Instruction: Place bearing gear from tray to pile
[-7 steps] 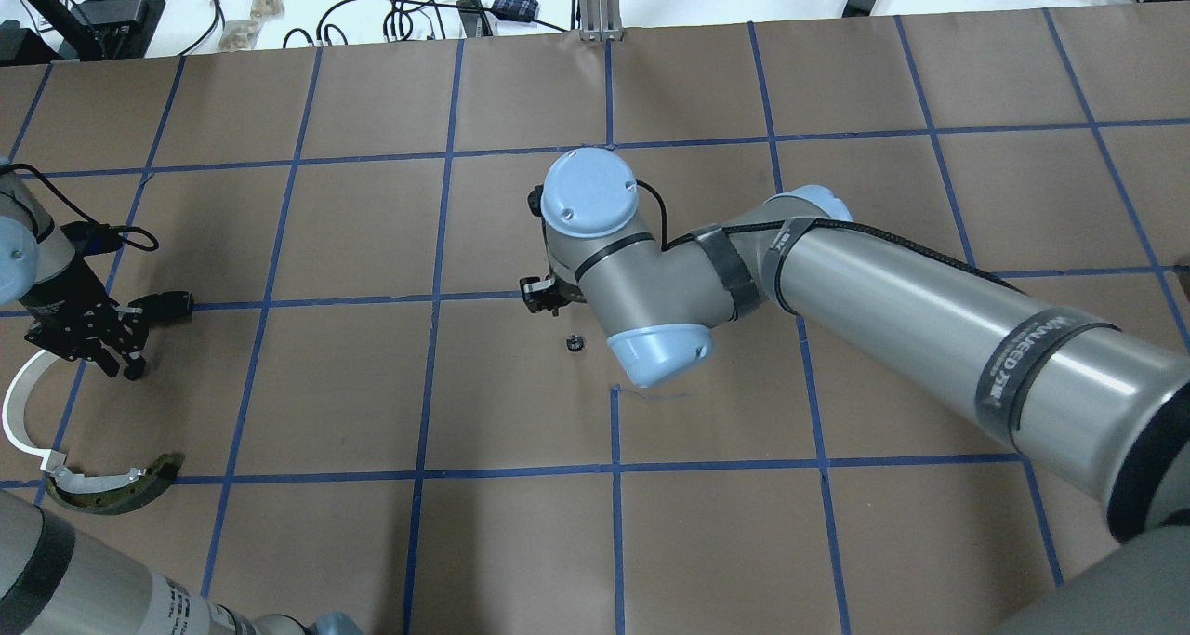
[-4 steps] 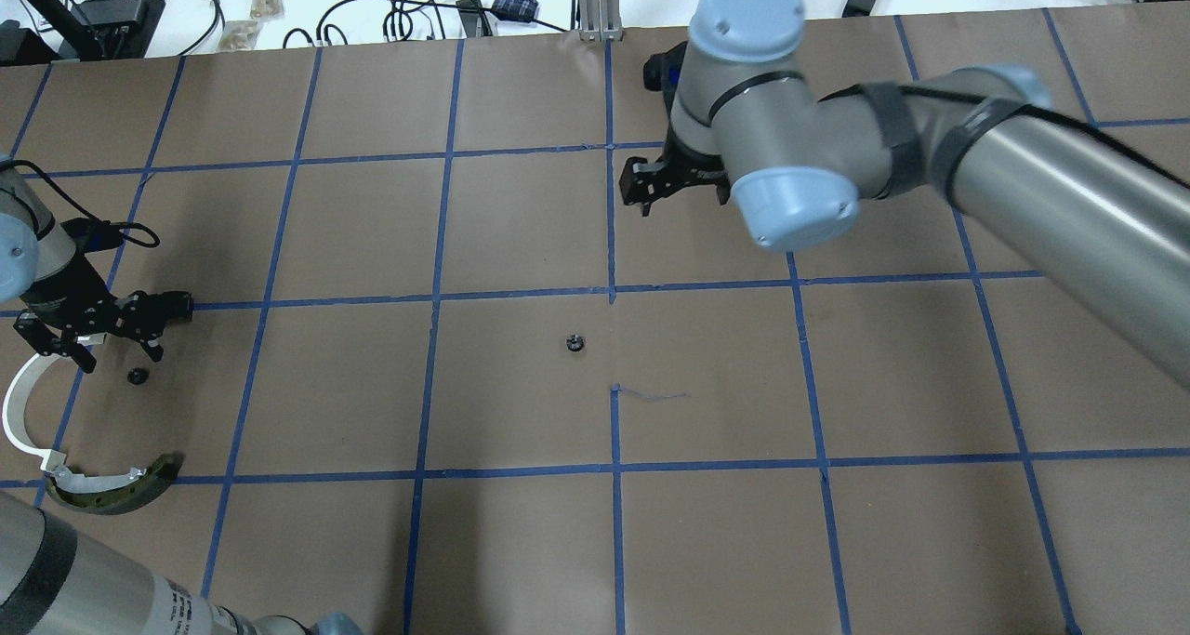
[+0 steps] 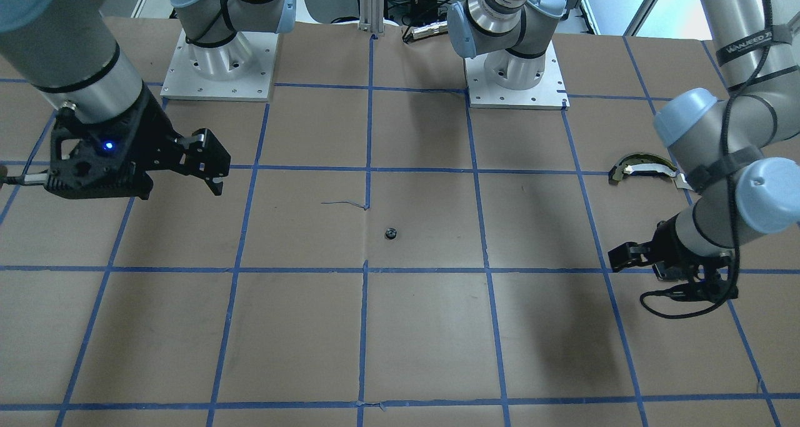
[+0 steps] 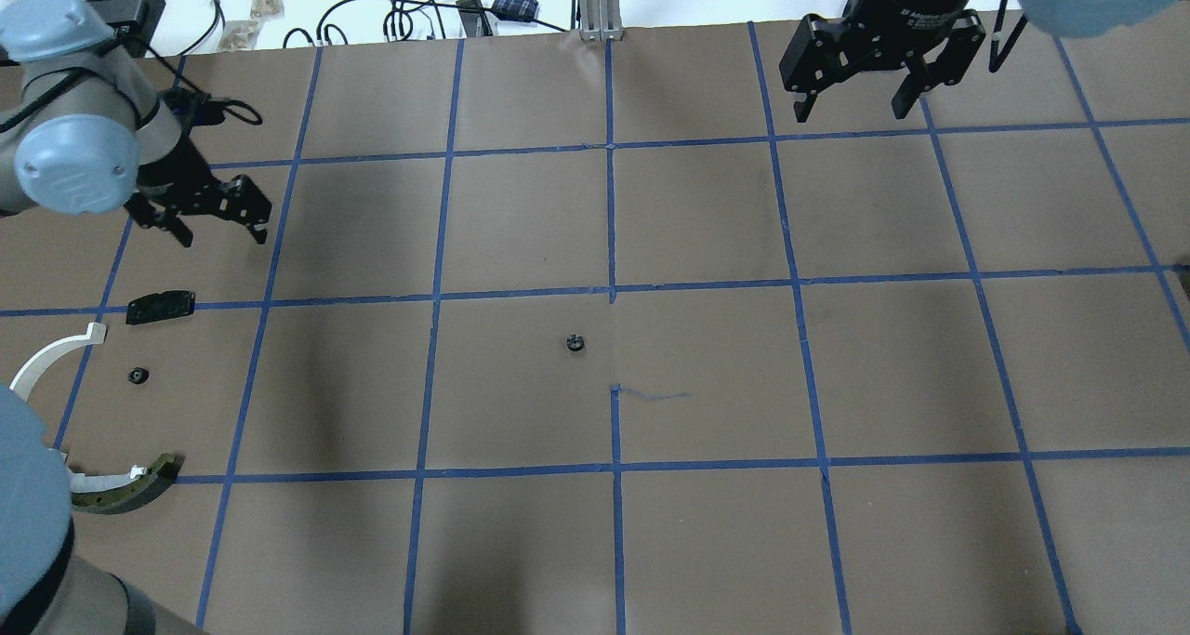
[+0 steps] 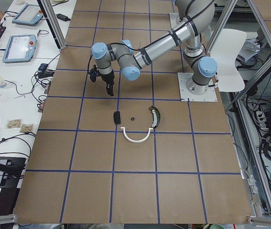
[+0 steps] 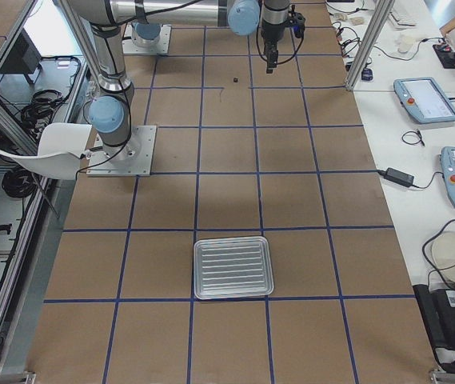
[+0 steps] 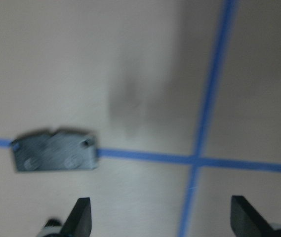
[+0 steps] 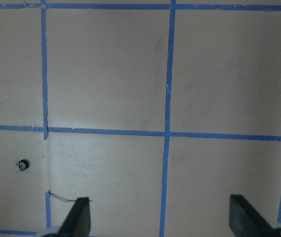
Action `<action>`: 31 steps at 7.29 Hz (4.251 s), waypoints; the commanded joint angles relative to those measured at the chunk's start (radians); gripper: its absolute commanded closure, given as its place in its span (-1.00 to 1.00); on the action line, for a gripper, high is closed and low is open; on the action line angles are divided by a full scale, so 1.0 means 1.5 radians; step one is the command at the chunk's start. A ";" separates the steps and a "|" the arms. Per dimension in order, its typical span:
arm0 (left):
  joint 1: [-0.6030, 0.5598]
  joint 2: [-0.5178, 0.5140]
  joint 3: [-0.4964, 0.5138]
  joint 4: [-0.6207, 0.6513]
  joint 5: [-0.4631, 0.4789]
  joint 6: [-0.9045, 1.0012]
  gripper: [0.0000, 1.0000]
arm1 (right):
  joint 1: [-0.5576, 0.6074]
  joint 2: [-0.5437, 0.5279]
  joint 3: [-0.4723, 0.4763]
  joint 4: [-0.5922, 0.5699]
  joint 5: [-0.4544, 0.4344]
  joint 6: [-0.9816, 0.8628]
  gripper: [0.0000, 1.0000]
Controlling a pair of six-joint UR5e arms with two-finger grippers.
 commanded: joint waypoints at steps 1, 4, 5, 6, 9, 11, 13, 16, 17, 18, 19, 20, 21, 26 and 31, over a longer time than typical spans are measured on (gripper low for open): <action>-0.175 0.008 0.006 0.012 -0.017 -0.120 -1.00 | 0.050 -0.018 -0.010 0.033 -0.014 0.058 -1.00; -0.321 -0.017 -0.041 0.085 -0.031 -0.195 -1.00 | 0.023 -0.016 -0.008 0.048 -0.031 -0.051 -1.00; -0.330 -0.018 -0.071 0.104 -0.067 -0.196 -1.00 | 0.010 -0.020 -0.008 0.048 -0.030 -0.059 -1.00; -0.336 -0.021 -0.099 0.120 -0.084 -0.197 -1.00 | 0.012 -0.024 -0.008 0.045 -0.029 -0.049 -1.00; -0.378 -0.041 -0.111 0.127 -0.086 -0.212 -1.00 | 0.008 -0.058 -0.008 0.039 -0.033 -0.028 -1.00; -0.389 -0.051 -0.112 0.128 -0.082 -0.212 -1.00 | 0.007 -0.076 -0.007 0.057 -0.064 -0.038 -1.00; -0.397 -0.061 -0.112 0.128 -0.081 -0.209 -0.93 | 0.008 -0.074 -0.001 0.051 -0.054 -0.029 -1.00; -0.402 -0.070 -0.111 0.128 -0.083 -0.212 -0.48 | 0.009 -0.071 0.043 -0.013 -0.062 -0.029 -1.00; -0.402 -0.072 -0.110 0.128 -0.086 -0.213 -0.44 | 0.009 -0.078 0.081 -0.061 -0.055 -0.022 -1.00; -0.403 -0.072 -0.110 0.128 -0.086 -0.213 -0.43 | 0.009 -0.080 0.094 -0.062 -0.059 -0.021 -1.00; -0.403 -0.072 -0.109 0.128 -0.087 -0.213 -0.19 | 0.009 -0.095 0.102 -0.056 -0.064 -0.020 -1.00; -0.402 -0.072 -0.109 0.128 -0.088 -0.213 0.83 | 0.009 -0.094 0.103 -0.055 -0.061 -0.019 -1.00; -0.402 -0.072 -0.109 0.128 -0.087 -0.214 1.00 | 0.009 -0.097 0.104 -0.052 -0.059 -0.019 -1.00; -0.295 -0.045 -0.059 0.081 -0.043 -0.201 1.00 | 0.010 -0.097 0.108 -0.052 -0.054 -0.019 -1.00; 0.035 -0.012 -0.015 0.041 0.058 0.132 1.00 | 0.010 -0.097 0.118 -0.057 -0.052 -0.020 -1.00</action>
